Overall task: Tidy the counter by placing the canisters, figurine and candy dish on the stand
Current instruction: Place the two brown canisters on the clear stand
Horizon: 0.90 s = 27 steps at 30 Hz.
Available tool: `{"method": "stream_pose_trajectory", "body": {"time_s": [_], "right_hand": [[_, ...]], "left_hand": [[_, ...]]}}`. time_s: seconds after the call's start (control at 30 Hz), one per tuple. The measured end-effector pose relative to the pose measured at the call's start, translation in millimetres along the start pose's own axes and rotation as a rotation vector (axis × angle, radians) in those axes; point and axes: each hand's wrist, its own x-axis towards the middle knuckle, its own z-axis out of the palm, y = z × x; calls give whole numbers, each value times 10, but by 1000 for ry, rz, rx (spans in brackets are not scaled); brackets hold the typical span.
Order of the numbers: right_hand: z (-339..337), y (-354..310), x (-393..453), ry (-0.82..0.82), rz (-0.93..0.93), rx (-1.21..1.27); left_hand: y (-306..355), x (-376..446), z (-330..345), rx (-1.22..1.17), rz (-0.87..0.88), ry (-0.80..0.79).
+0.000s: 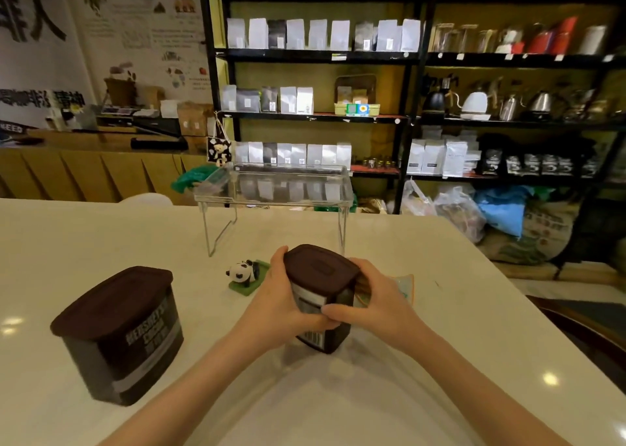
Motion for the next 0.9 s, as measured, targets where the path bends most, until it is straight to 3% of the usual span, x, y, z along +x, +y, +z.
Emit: {"method": "stream_pose_trajectory", "body": {"time_s": [0.23,0.4,0.67,0.9], "right_hand": [[-88,-363,174,-1,-40,-67],[-179,-892,409,-8,-166,-48],[-147,-1494,1138,126,-312,-13],[25,-1699,1905,199,-300,17]], "left_hand": [[246,-30,-301,-27,10,31],[568,37,-745,-38,109,101],[962,665,-1622,36,122,18],[1016,1319,-2131,-4,105,-25]]}}
